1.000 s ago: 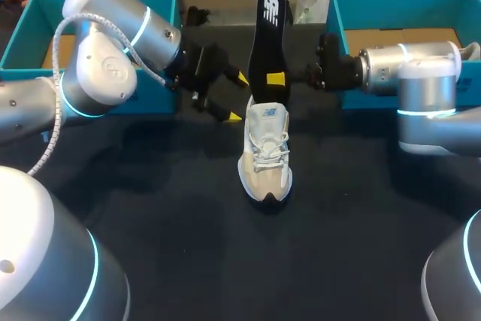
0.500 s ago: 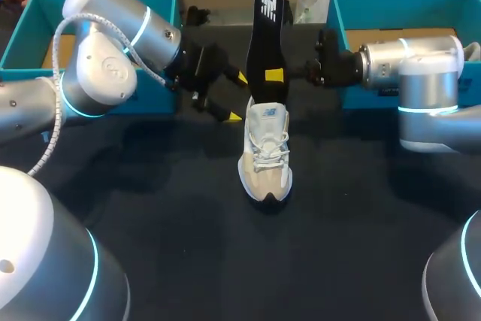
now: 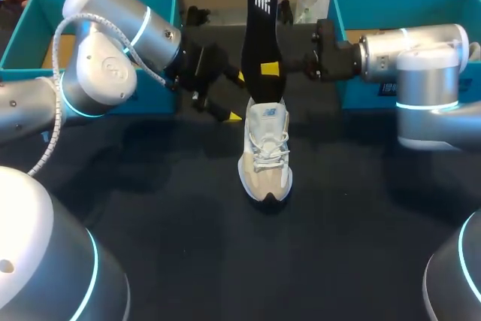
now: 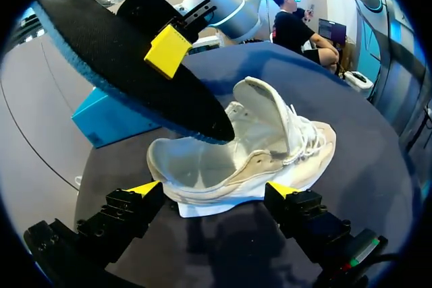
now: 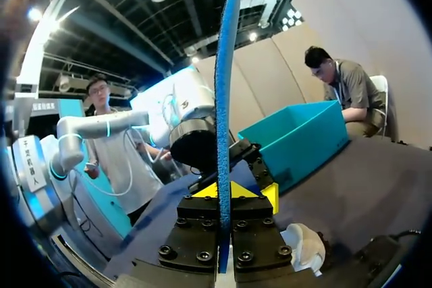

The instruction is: Take the shoe out of the shoebox, open the shoe tongue, remove and reinsert the insole, then place the shoe into the shoebox

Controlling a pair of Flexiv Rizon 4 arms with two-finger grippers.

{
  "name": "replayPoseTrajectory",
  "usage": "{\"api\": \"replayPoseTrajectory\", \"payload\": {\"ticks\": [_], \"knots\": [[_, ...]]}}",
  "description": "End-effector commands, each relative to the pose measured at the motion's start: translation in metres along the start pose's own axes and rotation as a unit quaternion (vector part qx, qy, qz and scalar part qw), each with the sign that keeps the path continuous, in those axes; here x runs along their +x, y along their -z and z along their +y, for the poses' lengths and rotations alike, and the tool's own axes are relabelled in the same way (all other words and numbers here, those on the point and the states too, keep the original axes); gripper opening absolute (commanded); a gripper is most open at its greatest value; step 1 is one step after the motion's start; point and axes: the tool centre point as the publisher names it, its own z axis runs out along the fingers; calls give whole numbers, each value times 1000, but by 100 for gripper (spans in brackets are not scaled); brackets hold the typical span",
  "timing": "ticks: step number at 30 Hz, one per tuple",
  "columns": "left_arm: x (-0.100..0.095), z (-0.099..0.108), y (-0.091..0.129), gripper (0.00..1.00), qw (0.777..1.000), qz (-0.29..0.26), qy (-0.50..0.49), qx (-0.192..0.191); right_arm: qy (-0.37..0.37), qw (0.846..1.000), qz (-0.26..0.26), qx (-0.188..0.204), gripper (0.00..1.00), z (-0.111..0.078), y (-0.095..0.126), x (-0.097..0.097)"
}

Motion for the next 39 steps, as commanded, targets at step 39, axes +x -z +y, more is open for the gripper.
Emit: {"api": "replayPoseTrajectory", "payload": {"ticks": [39], "knots": [[0,-1,0,100,1000,1,0,-2,23,994,-110,17,0,-10,-4,-21]]}}
